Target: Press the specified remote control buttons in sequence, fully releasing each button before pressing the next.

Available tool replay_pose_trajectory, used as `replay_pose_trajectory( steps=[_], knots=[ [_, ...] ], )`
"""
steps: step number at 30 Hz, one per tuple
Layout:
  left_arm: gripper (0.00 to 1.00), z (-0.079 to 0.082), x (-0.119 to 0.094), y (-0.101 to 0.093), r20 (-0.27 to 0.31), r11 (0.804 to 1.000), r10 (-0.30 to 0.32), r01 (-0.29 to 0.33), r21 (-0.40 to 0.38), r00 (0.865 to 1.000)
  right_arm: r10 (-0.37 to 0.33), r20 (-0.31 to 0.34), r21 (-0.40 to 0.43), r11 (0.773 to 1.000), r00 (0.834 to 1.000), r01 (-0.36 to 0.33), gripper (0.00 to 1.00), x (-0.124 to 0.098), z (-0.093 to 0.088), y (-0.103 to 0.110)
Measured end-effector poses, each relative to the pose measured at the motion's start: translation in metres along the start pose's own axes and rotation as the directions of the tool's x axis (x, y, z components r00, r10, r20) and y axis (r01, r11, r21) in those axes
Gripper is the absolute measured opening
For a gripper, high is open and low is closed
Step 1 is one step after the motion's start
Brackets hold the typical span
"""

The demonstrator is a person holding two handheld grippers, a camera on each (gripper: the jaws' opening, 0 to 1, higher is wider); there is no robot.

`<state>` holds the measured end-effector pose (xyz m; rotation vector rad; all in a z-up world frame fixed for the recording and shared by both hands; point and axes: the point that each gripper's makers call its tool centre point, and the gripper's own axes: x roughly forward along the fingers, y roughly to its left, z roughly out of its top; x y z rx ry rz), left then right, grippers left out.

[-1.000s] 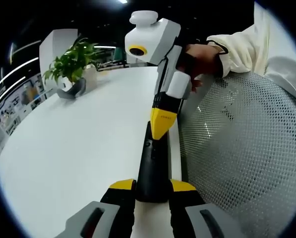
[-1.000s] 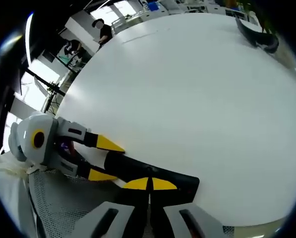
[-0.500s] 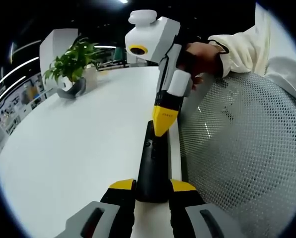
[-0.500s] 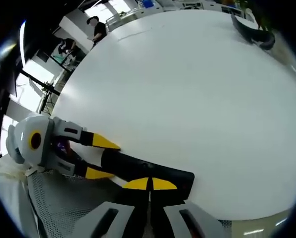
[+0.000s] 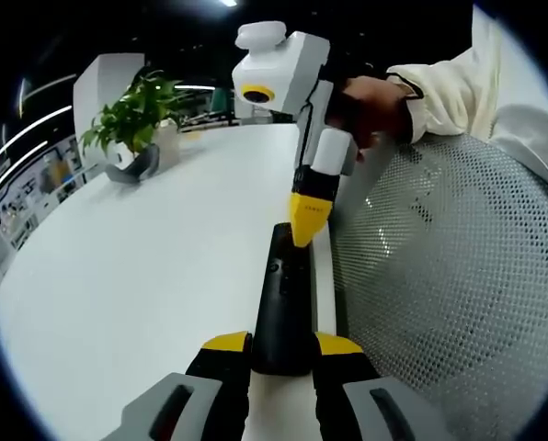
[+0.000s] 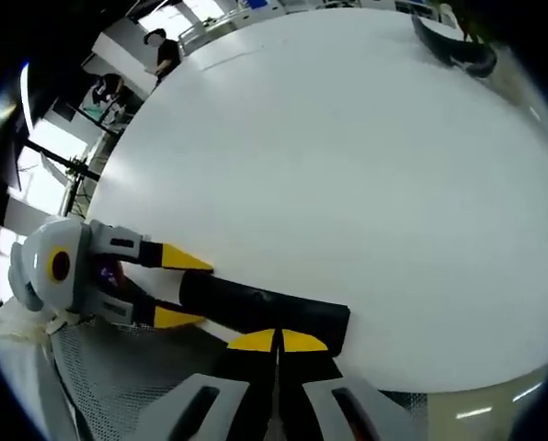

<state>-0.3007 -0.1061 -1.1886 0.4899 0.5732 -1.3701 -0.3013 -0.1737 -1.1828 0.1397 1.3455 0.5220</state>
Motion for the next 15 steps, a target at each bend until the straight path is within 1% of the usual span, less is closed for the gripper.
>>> replay_pose_trajectory(
  steps=[3, 10, 15],
  knots=[
    [0.25, 0.0001, 0.0000, 0.0000, 0.001, 1.000, 0.000, 0.000, -0.002, 1.000, 0.018, -0.020, -0.001, 1.000, 1.000, -0.018, 0.00, 0.0014, -0.0026, 0.0038],
    [0.25, 0.0000, 0.0000, 0.0000, 0.001, 1.000, -0.001, 0.001, 0.000, 1.000, -0.003, -0.024, -0.030, 1.000, 1.000, 0.002, 0.00, 0.0025, -0.0036, 0.0031],
    [0.25, -0.0001, 0.0004, 0.0001, 0.000, 1.000, -0.002, 0.002, 0.001, 1.000, 0.015, -0.026, 0.002, 1.000, 1.000, -0.015, 0.00, 0.0038, -0.0043, 0.0008]
  ],
)
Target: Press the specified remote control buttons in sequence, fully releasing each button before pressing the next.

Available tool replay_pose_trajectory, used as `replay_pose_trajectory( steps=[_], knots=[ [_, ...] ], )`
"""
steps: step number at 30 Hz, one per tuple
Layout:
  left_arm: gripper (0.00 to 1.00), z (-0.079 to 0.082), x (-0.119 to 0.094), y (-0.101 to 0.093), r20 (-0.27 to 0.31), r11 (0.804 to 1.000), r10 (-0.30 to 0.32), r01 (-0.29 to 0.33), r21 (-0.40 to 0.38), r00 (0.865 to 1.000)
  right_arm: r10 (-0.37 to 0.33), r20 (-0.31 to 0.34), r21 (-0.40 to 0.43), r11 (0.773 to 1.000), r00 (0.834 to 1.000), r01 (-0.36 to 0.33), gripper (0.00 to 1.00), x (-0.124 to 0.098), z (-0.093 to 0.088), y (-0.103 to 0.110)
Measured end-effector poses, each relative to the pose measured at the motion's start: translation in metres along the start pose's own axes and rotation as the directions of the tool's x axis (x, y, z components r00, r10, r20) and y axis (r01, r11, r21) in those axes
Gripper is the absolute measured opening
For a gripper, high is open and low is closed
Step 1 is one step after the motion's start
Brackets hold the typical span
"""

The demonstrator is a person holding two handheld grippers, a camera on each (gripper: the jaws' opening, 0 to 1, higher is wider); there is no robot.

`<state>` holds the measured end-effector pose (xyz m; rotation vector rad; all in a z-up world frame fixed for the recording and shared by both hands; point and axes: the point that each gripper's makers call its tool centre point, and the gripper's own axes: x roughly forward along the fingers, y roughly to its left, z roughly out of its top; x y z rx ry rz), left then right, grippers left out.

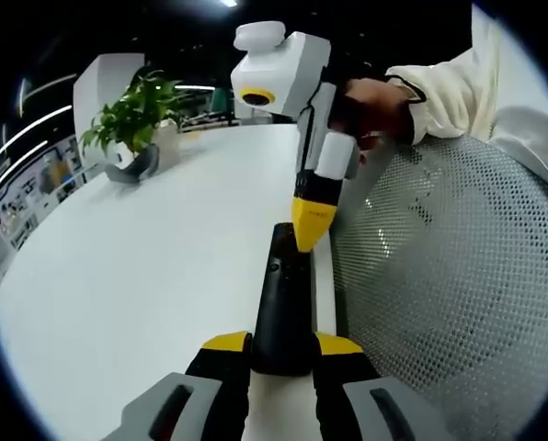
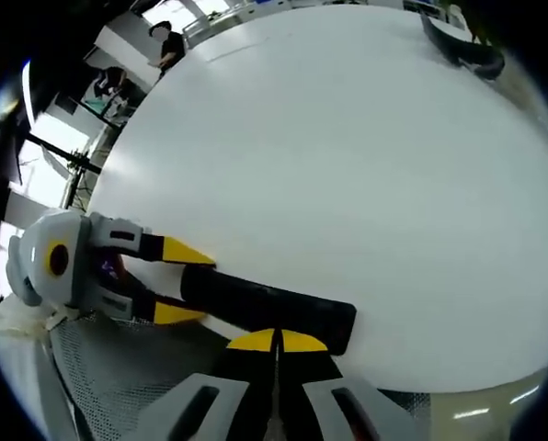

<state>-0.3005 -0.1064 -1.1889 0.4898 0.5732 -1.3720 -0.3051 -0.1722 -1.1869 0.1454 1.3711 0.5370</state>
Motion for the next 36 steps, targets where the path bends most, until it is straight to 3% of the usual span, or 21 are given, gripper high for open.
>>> replay_pose_trajectory(
  steps=[14, 22, 26, 31, 36],
  knots=[
    [0.25, 0.000, 0.000, 0.000, -0.001, 1.000, -0.003, 0.003, 0.010, 1.000, 0.018, -0.008, 0.030, 0.999, 1.000, -0.018, 0.00, -0.002, 0.000, 0.001],
    [0.24, 0.000, 0.001, -0.002, -0.001, 1.000, -0.006, 0.006, 0.018, 1.000, 0.023, 0.078, 0.041, 0.999, 0.997, -0.026, 0.00, -0.009, 0.012, 0.001],
    [0.24, 0.000, 0.001, -0.003, -0.004, 1.000, -0.011, 0.011, 0.019, 1.000, 0.027, 0.075, 0.042, 0.999, 0.997, -0.030, 0.00, -0.007, 0.013, 0.001],
    [0.24, 0.000, 0.001, -0.003, -0.003, 1.000, -0.013, 0.013, 0.017, 1.000, 0.016, 0.058, 0.018, 1.000, 0.998, -0.017, 0.00, -0.004, 0.010, 0.002],
    [0.25, 0.000, 0.000, -0.003, -0.001, 1.000, -0.013, 0.013, 0.015, 1.000, -0.047, 0.045, -0.075, 0.996, 0.998, 0.050, 0.00, -0.002, 0.009, 0.001]
  ],
)
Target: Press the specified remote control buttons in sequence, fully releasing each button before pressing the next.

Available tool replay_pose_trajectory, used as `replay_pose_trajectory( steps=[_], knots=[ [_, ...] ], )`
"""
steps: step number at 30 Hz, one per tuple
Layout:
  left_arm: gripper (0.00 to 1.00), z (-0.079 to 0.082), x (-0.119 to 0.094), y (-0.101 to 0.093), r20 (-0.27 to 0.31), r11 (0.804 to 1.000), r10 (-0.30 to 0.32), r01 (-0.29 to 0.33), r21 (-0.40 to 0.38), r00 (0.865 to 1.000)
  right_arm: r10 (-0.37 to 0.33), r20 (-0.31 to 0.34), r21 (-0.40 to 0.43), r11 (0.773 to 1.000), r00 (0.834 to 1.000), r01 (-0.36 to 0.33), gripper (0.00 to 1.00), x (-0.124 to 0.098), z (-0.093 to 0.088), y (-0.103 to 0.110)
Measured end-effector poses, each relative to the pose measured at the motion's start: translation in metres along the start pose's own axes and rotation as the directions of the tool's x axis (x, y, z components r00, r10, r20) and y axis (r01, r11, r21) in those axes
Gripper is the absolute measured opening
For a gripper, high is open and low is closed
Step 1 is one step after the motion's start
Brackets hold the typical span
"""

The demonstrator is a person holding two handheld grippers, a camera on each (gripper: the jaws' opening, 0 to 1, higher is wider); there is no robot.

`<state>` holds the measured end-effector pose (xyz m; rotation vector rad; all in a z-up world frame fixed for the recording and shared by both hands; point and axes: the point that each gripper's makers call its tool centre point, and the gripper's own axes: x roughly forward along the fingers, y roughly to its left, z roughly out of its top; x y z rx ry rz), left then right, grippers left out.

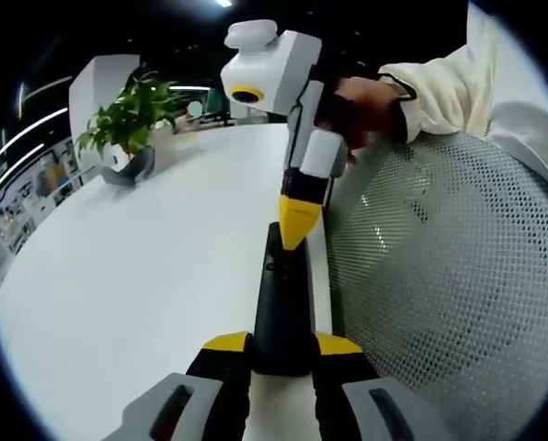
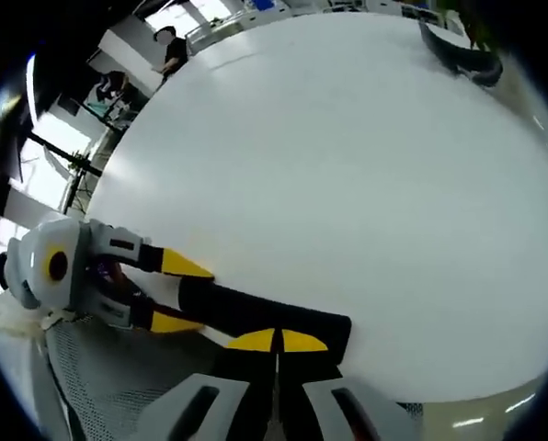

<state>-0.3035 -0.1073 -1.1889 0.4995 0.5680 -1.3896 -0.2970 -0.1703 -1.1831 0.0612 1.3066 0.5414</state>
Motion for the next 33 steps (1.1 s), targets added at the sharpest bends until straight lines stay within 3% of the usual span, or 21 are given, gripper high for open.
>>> replay_pose_trajectory(
  steps=[4, 12, 18, 25, 33],
  knots=[
    [0.25, 0.0002, 0.0000, -0.0002, 0.001, 1.000, 0.000, 0.000, 0.000, 1.000, -0.012, 0.000, -0.027, 1.000, 1.000, 0.012, 0.00, 0.0004, 0.0007, -0.0013],
    [0.24, 0.0001, -0.0004, -0.0007, 0.000, 1.000, -0.001, 0.001, 0.004, 1.000, 0.019, 0.016, 0.046, 0.999, 1.000, -0.019, 0.00, 0.0002, 0.0008, -0.0033],
    [0.24, 0.0003, -0.0002, -0.0007, 0.001, 1.000, -0.003, 0.003, 0.002, 1.000, 0.016, 0.031, 0.047, 0.999, 0.999, -0.018, 0.00, 0.0004, 0.0025, -0.0031],
    [0.24, 0.0003, -0.0002, -0.0011, -0.002, 1.000, -0.004, 0.004, 0.008, 1.000, 0.069, 0.035, 0.130, 0.989, 0.997, -0.073, 0.00, -0.0004, 0.0032, -0.0046],
    [0.24, 0.0010, 0.0005, -0.0040, -0.001, 1.000, -0.011, 0.011, 0.013, 1.000, 0.087, 0.056, 0.139, 0.986, 0.995, -0.094, 0.00, -0.0027, 0.0060, 0.0004]
  ],
)
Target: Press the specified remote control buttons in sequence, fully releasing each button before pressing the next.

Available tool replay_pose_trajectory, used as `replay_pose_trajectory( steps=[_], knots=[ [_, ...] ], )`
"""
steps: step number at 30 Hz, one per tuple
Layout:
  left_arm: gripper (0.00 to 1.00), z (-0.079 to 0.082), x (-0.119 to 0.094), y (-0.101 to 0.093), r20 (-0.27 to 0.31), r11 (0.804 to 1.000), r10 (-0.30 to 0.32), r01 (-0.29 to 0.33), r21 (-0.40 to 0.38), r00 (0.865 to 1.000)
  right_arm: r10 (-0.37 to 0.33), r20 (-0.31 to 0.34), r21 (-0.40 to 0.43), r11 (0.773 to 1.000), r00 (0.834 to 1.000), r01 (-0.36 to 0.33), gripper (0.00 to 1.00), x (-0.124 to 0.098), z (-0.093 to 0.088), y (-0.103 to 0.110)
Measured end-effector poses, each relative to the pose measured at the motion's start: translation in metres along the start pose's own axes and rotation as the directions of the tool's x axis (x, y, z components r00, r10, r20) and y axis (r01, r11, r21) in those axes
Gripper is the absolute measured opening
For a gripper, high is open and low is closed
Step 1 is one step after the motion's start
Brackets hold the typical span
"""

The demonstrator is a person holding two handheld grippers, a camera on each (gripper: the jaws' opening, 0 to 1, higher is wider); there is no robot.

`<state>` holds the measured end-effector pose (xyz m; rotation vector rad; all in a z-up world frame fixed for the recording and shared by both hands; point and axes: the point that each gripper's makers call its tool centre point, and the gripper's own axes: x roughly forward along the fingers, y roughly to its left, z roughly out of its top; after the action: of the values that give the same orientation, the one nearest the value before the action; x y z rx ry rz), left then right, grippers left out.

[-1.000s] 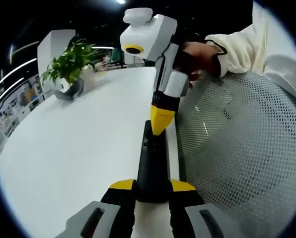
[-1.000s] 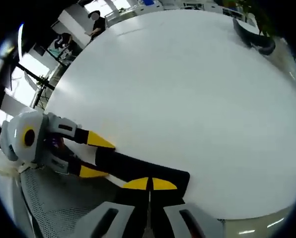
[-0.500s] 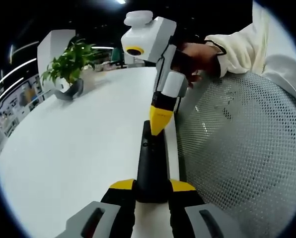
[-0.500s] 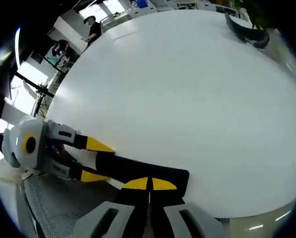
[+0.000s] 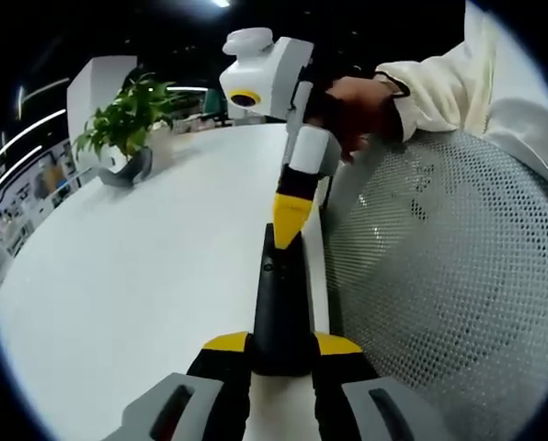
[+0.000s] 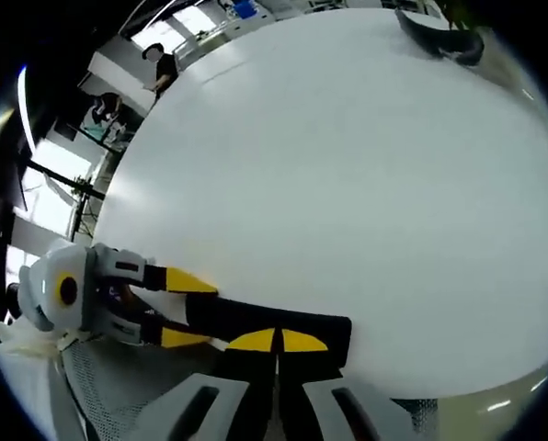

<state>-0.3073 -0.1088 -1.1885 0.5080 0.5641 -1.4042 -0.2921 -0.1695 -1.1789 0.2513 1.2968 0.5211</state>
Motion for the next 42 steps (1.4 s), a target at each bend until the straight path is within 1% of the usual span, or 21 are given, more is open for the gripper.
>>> replay_pose_trajectory(
  steps=[6, 8, 9, 11, 15, 18, 22, 25, 37, 40, 42],
  knots=[
    [0.24, 0.001, 0.001, 0.000, 0.002, 1.000, -0.002, 0.002, 0.004, 1.000, 0.023, -0.001, -0.008, 1.000, 1.000, -0.023, 0.00, 0.005, 0.000, 0.007],
    [0.24, 0.001, 0.001, 0.000, 0.002, 1.000, -0.003, 0.003, 0.005, 1.000, 0.012, 0.002, -0.023, 1.000, 1.000, -0.012, 0.00, 0.007, 0.001, 0.008],
    [0.24, 0.001, 0.001, 0.000, 0.002, 1.000, -0.003, 0.003, 0.005, 1.000, 0.009, 0.005, -0.023, 1.000, 1.000, -0.009, 0.00, 0.008, 0.002, 0.010],
    [0.24, 0.001, 0.001, 0.000, 0.002, 1.000, -0.003, 0.003, 0.005, 1.000, 0.020, 0.038, -0.016, 1.000, 0.999, -0.019, 0.00, 0.009, 0.007, 0.013],
    [0.24, 0.001, 0.001, 0.000, 0.002, 1.000, -0.004, 0.004, 0.006, 1.000, 0.033, 0.049, -0.009, 0.999, 0.998, -0.033, 0.00, 0.013, 0.009, 0.018],
    [0.24, 0.001, 0.001, 0.000, 0.001, 1.000, -0.004, 0.004, 0.007, 1.000, 0.023, 0.032, -0.023, 1.000, 0.999, -0.022, 0.00, 0.014, 0.007, 0.017],
    [0.24, 0.001, 0.001, 0.000, 0.000, 1.000, -0.003, 0.003, 0.006, 1.000, 0.035, 0.042, 0.003, 0.999, 0.999, -0.035, 0.00, 0.014, 0.008, 0.015],
    [0.24, 0.001, 0.001, 0.000, -0.001, 1.000, -0.003, 0.003, 0.006, 1.000, 0.037, 0.043, 0.004, 0.999, 0.998, -0.037, 0.00, 0.014, 0.008, 0.016],
    [0.24, 0.001, 0.001, 0.001, 0.000, 1.000, -0.005, 0.005, 0.000, 1.000, 0.008, 0.056, -0.060, 0.998, 0.998, -0.005, 0.00, 0.016, 0.008, 0.016],
    [0.24, 0.001, 0.001, 0.001, 0.000, 1.000, -0.004, 0.004, 0.014, 1.000, 0.015, 0.054, -0.049, 0.999, 0.998, -0.012, 0.00, 0.016, 0.009, 0.016],
    [0.24, 0.001, 0.001, 0.001, 0.001, 1.000, -0.005, 0.005, 0.006, 1.000, 0.021, 0.055, -0.039, 0.999, 0.998, -0.019, 0.00, 0.016, 0.009, 0.016]
  ],
)
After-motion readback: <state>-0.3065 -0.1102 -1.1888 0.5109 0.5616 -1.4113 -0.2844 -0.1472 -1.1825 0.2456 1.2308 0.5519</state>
